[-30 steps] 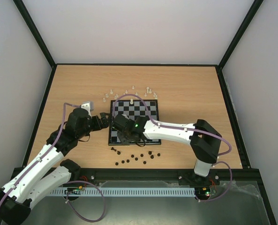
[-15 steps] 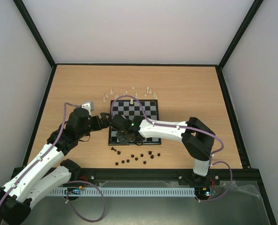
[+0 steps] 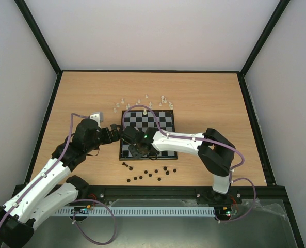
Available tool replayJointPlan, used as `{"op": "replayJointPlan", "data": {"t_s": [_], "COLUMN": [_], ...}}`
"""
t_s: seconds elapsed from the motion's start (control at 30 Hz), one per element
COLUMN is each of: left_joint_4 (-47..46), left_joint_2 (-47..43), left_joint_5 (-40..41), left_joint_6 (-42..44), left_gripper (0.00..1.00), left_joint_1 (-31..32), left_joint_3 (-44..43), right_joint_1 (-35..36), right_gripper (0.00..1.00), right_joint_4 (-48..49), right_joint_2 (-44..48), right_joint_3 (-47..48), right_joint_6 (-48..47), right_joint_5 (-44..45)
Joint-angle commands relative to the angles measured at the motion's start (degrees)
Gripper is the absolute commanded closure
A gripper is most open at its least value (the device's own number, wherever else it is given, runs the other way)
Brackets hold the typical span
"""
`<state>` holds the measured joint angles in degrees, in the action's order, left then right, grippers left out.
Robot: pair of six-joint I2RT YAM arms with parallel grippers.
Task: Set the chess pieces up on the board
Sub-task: Place the chess piece on the chessboard.
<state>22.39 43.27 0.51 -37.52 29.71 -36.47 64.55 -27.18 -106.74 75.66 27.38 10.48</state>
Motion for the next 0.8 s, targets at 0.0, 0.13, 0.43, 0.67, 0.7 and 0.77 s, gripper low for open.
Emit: {"op": "replayJointPlan", "data": {"t_s": [0.0, 0.13, 0.43, 0.67, 0.7, 0.77], "left_joint_4": [-0.3, -0.2, -0.6, -1.4, -1.7, -2.3], "left_joint_2": [0.0, -0.2, 0.4, 1.1, 1.2, 1.4], "left_joint_5": [0.5, 0.7, 0.6, -0.7, -1.4, -2.1], "left_joint_6": [0.4, 0.4, 0.5, 0.9, 1.0, 1.0], "left_gripper": [0.01, 0.01, 0.01, 0.01, 0.01, 0.01], "left_joint_1": [0.2, 0.2, 0.2, 0.2, 0.1, 0.1], "left_joint_3": [0.3, 0.3, -0.1, -0.3, -0.3, -0.2], "right_joint_1": [-0.3, -0.3, -0.3, -0.3, -0.3, -0.2], "right_gripper": [0.81, 0.8, 0.73, 0.65, 0.63, 0.6], "right_joint_4": [-1.7, -1.2, -2.3, -5.4, -5.7, -5.8], "right_joint_2": [-0.9, 0.3, 8.8, 20.0, 22.2, 26.0], "right_joint_3": [0.3, 0.2, -1.5, -11.3, -14.0, -17.3], "right_joint_6": [-0.3, -0.3, 0.7, 5.3, 6.3, 8.3], "right_joint_5": [-0.3, -1.4, -0.6, 3.4, 3.6, 3.7]}}
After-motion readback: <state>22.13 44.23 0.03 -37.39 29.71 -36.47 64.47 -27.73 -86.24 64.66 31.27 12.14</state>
